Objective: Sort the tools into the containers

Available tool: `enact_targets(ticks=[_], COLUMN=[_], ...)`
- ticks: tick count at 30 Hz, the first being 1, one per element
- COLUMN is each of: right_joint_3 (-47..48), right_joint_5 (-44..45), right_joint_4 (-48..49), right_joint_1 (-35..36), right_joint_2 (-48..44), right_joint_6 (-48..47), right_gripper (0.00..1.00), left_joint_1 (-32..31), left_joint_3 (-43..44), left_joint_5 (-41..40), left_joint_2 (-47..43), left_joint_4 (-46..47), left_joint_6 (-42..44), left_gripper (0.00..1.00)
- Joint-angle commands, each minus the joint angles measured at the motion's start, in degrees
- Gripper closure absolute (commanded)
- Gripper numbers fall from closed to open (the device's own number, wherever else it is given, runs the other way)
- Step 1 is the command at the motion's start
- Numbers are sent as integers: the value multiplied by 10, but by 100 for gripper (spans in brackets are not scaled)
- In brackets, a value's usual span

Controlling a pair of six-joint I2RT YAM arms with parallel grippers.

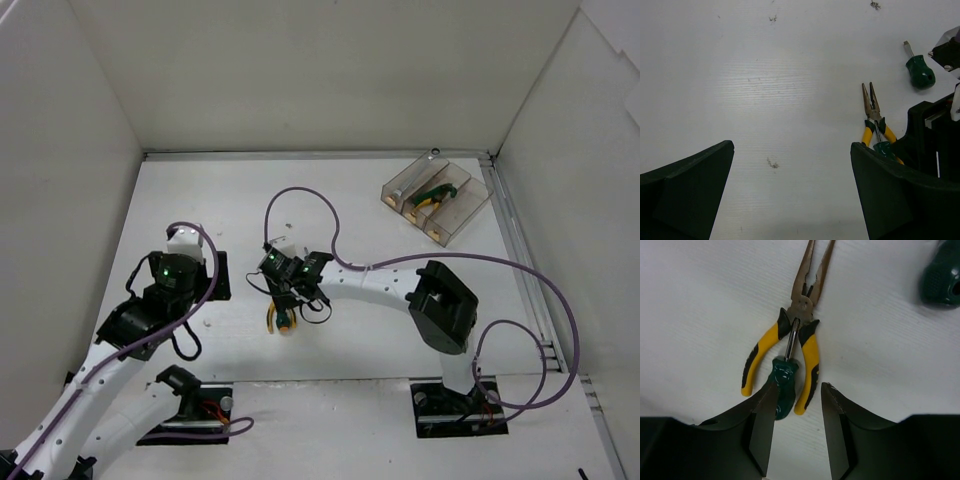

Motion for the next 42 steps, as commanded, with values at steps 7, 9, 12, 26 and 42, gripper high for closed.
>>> enact_targets(ticks=[7,9,12,26,42], right_joint_3=[72,81,101,-6,-17], right_joint_5=[23,28,32,46,24], right_joint_4=[25,25,23,17,18], right_joint_1=[-8,-10,-10,-22,-12], right_joint_2=[48,60,78,-13,-13], right_joint_6=[46,46,42,-32,-43], right_gripper=[52,52,50,60,65], left_joint_1=[4,4,4,4,4], left_joint_3=[6,5,4,5,5], left_joint_5=[3,4,4,14,16], left_joint_2=[4,3,2,7,14], left_joint_4=[25,25,27,32,31], left_joint_6=[0,0,1,5,6], left_gripper=[0,0,0,0,0])
